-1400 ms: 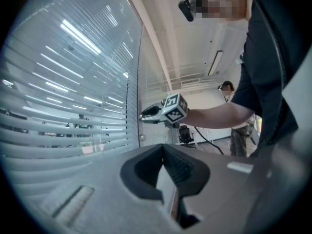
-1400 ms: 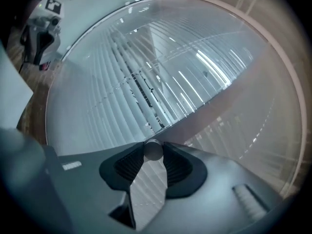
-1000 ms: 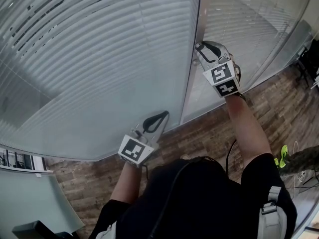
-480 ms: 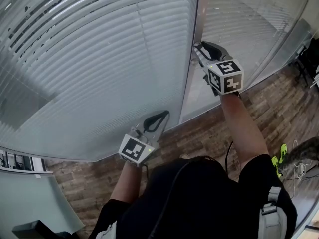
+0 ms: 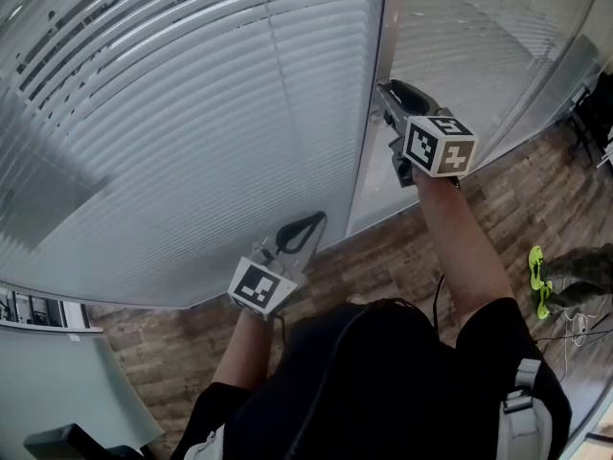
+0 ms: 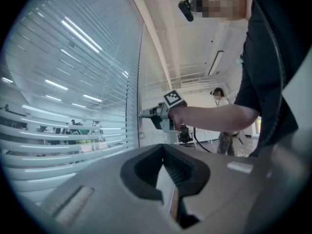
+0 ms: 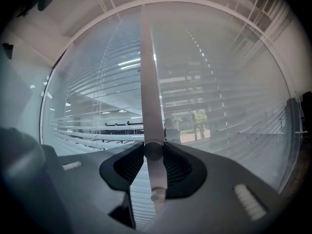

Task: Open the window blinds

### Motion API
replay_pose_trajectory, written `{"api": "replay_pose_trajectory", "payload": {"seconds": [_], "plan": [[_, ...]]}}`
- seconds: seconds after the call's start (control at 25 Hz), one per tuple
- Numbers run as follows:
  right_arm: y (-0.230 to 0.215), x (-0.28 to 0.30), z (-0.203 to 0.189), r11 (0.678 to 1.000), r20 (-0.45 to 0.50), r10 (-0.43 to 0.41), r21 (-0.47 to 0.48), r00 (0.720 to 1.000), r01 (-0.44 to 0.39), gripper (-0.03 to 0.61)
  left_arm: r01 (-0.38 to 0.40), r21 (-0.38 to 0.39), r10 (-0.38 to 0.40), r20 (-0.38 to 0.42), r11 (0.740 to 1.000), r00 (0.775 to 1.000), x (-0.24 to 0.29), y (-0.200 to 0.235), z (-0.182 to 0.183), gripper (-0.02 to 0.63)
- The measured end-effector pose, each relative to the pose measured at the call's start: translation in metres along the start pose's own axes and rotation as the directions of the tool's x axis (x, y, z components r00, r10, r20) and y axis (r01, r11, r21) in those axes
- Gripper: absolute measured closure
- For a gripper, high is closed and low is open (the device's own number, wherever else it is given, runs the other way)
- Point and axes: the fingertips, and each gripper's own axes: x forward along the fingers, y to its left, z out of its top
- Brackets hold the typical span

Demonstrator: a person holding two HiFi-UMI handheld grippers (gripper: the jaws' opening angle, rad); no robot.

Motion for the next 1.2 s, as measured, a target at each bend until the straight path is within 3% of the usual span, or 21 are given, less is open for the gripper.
{"api": "replay_pose_trajectory", "payload": {"seconds": [0.2,0.36,0.64,1.2], "plan": [[-0.0009,-0.0006,0.0009,0.996,0.014,0.004,0.090,1.000,-0.005,0.451,0.007,-0.003,-0.007,-0.019,1.000,1.000,-0.0007,-0.0012,0.0029,0.609],[-0.0009,-0.0005,0.0006,0.994,0.019,0.004,0.108,1.000,-0.006,0.449,0.005,0.008,-0.005,0.005,1.000,1.000,-0.0008,0.0014,-0.0006,0.609],[0.0004,0.0001,-0.0007,1.000,0.007,-0.009,-0.015,1.000,0.010,0.449,0.008,0.008,-0.008,-0.006,1.000,1.000,-0.0008,0.0029,0.0000,0.610],[0.0028,-0.0023,0.0004,0.997,0.001,-0.008,-0.082,1.000,0.008,0.433,0.021,0.005,-0.020,-0.018,1.000,1.000,-0.0008,0.0014,0.0007,0.609]]}}
